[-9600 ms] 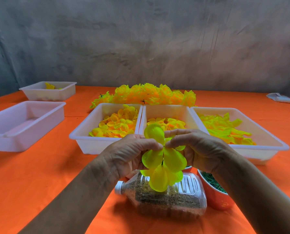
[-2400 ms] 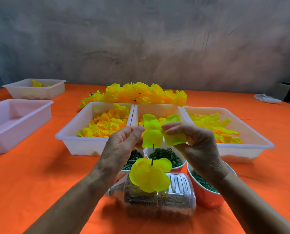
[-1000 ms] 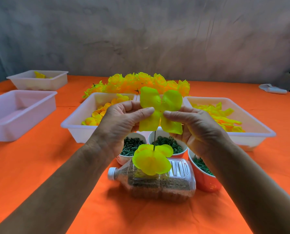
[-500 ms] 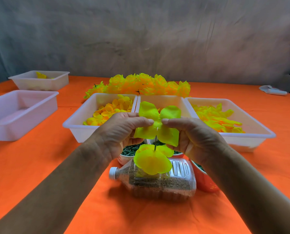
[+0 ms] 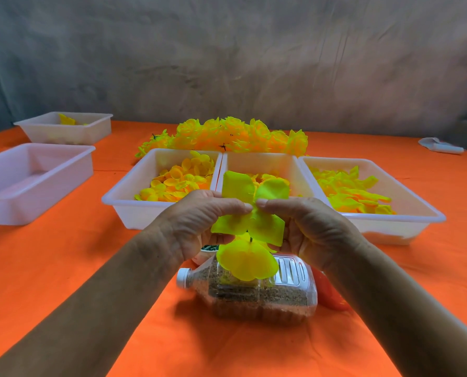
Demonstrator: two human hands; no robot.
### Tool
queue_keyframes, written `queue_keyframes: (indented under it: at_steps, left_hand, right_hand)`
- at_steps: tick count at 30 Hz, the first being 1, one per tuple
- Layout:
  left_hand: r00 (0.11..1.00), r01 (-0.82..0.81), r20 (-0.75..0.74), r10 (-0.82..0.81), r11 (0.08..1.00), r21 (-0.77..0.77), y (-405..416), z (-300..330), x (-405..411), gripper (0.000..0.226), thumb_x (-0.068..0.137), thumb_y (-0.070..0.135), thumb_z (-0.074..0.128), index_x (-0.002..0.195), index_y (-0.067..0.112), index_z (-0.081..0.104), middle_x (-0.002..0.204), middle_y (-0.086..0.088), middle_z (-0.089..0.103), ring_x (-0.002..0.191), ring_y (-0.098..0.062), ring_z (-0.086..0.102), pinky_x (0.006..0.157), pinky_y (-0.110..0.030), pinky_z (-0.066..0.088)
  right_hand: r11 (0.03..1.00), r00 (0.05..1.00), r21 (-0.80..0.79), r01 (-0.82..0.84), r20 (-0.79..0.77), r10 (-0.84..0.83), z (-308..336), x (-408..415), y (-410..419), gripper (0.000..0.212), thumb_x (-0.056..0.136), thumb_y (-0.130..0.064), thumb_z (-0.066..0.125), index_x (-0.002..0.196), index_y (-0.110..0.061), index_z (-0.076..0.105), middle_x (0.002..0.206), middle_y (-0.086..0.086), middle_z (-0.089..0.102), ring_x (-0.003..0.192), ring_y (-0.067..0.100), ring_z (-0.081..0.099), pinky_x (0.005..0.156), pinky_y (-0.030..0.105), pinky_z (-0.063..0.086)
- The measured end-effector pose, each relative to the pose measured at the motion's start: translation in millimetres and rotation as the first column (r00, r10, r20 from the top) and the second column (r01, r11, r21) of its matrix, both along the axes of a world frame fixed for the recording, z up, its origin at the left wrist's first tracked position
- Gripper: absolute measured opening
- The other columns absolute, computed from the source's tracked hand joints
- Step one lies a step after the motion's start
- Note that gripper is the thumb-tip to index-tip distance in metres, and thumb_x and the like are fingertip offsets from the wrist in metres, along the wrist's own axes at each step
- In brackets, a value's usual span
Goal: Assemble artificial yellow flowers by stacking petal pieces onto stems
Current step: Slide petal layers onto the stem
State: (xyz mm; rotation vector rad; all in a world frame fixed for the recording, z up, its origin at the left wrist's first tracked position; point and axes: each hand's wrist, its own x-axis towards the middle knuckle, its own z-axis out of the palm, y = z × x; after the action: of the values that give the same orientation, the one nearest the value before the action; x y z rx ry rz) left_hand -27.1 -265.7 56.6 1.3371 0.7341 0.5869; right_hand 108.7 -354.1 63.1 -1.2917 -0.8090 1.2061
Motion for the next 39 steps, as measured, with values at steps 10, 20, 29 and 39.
queue_keyframes:
  at_steps: [10,20,29,39]
  left_hand:
    - [0.996,0.089,0.007,-0.088,0.995,-0.040,12,0,0,0.008,0.079,0.011,0.070,0.082,0.011,0.062,0.058,0.002,0.068,0.051,-0.011,0.066,0.047,-0.021,0.050]
    - [0.983,0.183,0.012,-0.182,0.980,-0.074,16,-5,1,0.015,0.069,0.014,0.070,0.056,0.020,0.075,0.059,0.001,0.069,0.053,-0.011,0.067,0.048,-0.022,0.051]
    - [0.968,0.251,-0.021,-0.252,0.968,-0.024,22,-6,4,0.009,0.062,0.018,0.070,0.055,0.022,0.074,0.060,0.002,0.069,0.054,-0.010,0.067,0.050,-0.022,0.051]
    - [0.953,0.301,-0.022,-0.301,0.954,-0.016,32,-8,3,0.012,0.061,0.012,0.077,0.061,0.024,0.076,0.066,0.002,0.072,0.061,-0.012,0.070,0.053,-0.025,0.053]
  right_hand:
    - [1.000,1.000,-0.013,0.024,0.003,-0.024,-1,2,2,0.011,0.079,-0.014,0.067,0.089,-0.011,0.065,0.069,0.006,0.071,0.053,0.014,0.067,0.044,0.020,0.049]
    - [0.999,0.999,-0.044,0.011,-0.035,-0.012,-6,0,3,0.005,0.083,-0.013,0.063,0.087,-0.010,0.062,0.060,0.003,0.069,0.045,0.010,0.062,0.044,0.017,0.048]
    - [0.999,0.996,-0.016,0.029,-0.085,-0.031,-5,0,6,0.011,0.080,-0.003,0.063,0.091,-0.005,0.062,0.064,0.009,0.070,0.051,0.016,0.067,0.049,0.024,0.055]
    - [0.998,0.995,0.017,0.057,-0.082,-0.056,-8,1,8,0.032,0.075,0.000,0.065,0.107,-0.003,0.060,0.071,0.011,0.071,0.055,0.020,0.068,0.052,0.028,0.057]
